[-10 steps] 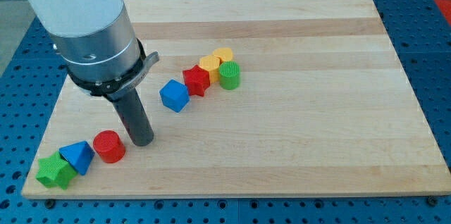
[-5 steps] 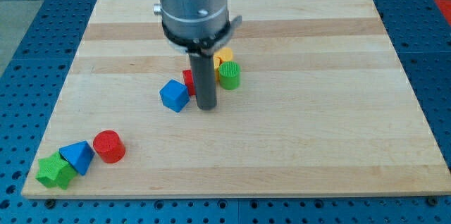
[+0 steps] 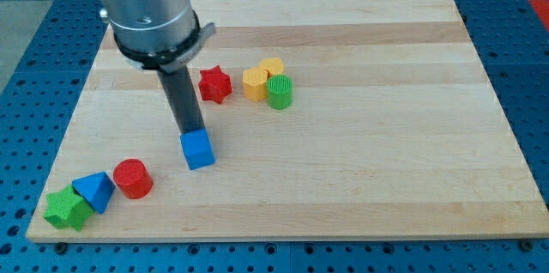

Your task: Move blue cube towards bottom left

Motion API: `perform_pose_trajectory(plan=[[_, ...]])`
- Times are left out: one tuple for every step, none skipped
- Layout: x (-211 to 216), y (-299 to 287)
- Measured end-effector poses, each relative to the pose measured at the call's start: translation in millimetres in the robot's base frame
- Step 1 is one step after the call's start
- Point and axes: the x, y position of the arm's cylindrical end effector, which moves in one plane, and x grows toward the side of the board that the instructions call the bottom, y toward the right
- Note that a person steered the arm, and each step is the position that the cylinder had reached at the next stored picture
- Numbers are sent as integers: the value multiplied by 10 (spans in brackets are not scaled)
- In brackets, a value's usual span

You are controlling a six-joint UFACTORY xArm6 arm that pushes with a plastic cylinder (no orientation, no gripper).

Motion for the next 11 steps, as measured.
perform_pose_trajectory(plan=[[173,298],[209,343],[296,498],[410,598],[494,607],[494,337],[493,310],[596,394],[804,392],[648,332],[308,481]])
